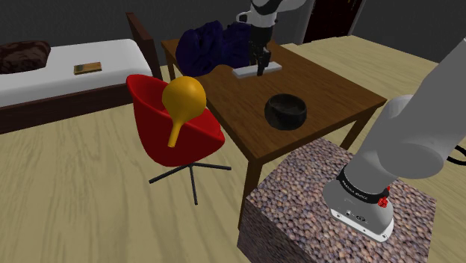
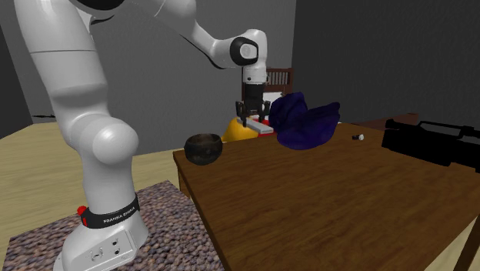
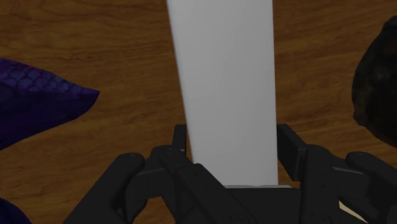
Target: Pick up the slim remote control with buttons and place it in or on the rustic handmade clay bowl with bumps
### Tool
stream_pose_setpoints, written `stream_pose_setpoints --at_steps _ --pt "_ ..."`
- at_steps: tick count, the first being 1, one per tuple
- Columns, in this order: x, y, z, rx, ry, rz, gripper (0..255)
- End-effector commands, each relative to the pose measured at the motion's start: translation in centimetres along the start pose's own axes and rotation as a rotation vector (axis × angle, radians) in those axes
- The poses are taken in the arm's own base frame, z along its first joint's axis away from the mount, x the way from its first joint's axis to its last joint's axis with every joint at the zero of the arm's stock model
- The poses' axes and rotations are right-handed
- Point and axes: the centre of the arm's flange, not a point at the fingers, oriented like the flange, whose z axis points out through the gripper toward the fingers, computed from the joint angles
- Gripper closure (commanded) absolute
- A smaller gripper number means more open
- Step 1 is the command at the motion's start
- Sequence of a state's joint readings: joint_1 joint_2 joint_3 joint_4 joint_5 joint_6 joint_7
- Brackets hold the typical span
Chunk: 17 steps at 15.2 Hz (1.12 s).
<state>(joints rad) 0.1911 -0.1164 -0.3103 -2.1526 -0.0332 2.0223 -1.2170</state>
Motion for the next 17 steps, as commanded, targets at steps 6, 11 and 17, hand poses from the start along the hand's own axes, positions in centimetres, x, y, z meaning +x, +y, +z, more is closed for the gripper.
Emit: stream_pose_setpoints --at_steps 6,11,17 --pt "0.0 -0.2 -3.8 0.0 0.0 0.0 255" --pt "-0.4 -2.8 -5.1 0.0 0.0 0.0 255" --pt "-1.4 -10.7 -5.0 0.0 0.0 0.0 255"
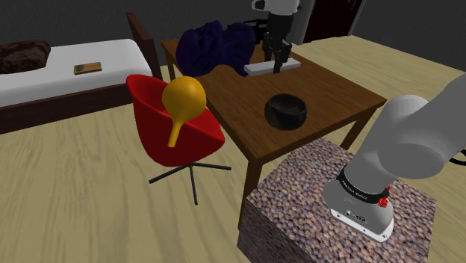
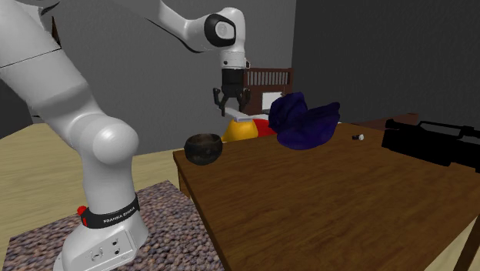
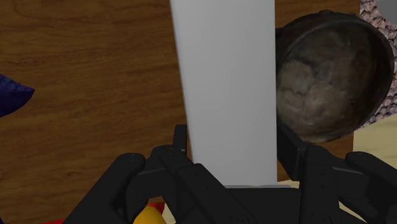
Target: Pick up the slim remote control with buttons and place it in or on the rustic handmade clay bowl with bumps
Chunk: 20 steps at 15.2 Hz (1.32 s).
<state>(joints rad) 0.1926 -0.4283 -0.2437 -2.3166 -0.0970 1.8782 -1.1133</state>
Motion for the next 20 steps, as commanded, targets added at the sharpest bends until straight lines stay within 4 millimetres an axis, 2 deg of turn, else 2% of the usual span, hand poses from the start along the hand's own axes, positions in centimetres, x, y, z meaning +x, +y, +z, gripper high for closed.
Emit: stream_pose_setpoints --at_steps 1,8,20 --pt "-0.4 -2.9 0.1 -0.001 0.0 0.0 255" --pt "-1.6 -11.7 0.3 -0.001 0.0 0.0 255" --pt "-1.6 -11.6 6.6 -0.001 0.0 0.0 255"
